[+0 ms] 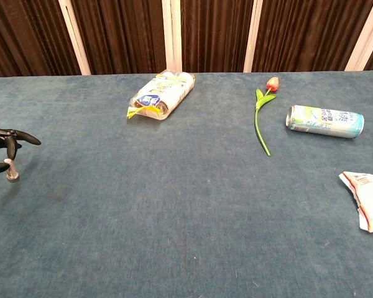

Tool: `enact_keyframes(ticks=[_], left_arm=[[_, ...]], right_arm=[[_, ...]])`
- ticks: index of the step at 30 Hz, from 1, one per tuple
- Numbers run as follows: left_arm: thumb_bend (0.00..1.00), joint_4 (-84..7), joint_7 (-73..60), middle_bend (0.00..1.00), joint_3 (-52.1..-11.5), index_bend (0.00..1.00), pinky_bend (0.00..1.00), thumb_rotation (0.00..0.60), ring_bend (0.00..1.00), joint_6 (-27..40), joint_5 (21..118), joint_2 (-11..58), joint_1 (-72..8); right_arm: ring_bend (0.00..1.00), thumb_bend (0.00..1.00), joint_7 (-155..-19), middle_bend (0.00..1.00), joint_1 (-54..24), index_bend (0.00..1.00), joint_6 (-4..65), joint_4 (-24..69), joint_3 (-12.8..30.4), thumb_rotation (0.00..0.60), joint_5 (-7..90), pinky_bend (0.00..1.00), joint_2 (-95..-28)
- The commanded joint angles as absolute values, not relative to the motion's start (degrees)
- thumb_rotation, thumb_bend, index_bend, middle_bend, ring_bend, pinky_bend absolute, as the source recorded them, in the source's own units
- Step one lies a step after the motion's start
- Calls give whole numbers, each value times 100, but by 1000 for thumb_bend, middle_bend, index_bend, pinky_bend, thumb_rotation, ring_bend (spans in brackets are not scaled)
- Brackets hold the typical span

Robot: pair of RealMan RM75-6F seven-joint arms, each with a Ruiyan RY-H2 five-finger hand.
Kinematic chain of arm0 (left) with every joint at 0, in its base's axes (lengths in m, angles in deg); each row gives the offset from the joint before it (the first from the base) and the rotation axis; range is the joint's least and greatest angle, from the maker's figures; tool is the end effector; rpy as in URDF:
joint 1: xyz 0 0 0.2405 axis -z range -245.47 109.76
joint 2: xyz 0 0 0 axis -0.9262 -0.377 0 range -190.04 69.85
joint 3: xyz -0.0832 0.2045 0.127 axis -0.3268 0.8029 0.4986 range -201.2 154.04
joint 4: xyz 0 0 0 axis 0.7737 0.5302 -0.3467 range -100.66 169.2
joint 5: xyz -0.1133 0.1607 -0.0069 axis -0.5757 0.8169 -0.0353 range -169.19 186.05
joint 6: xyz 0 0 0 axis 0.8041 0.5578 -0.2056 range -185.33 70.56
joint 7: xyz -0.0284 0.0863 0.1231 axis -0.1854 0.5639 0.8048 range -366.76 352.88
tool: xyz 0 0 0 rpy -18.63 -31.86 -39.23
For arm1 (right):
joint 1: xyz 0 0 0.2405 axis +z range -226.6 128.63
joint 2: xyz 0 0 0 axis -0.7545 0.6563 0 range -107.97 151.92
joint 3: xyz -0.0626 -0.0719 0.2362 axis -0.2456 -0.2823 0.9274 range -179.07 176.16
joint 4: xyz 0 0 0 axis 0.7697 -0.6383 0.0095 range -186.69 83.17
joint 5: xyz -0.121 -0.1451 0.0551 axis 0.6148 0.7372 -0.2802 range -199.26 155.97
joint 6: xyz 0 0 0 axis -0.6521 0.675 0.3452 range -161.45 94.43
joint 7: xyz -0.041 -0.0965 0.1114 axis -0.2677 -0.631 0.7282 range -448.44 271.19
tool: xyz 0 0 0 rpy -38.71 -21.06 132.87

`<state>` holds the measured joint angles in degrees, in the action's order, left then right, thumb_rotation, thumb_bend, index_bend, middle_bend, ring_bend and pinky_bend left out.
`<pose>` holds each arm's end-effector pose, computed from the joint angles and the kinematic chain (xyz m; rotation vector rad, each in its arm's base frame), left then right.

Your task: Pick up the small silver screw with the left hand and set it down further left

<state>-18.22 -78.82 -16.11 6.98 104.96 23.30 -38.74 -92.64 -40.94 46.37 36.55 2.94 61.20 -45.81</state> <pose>-0.3205 0.3015 0.0543 -1.5526 -1.7931 -1.2202 -0.3125 -0.2118 0.1511 1.4247 -0.8848 0.8282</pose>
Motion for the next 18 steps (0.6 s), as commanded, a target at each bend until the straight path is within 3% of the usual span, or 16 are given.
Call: enact_keyframes(ticks=[1, 18], left_arm=[[528, -1670, -7959, 166, -1540, 605, 0, 600, 0, 729, 10547, 2398, -3877], [523, -1174, -7460, 161, -1365, 606, 0, 600, 0, 763, 10592, 2582, -3947]], right_arm=[[95, 104, -9254, 96, -4091, 133, 4632, 3654, 294, 600, 6119, 3, -4583], [94, 103, -9156, 96, -4079, 141, 4630, 3626, 282, 600, 6166, 3, -4586]])
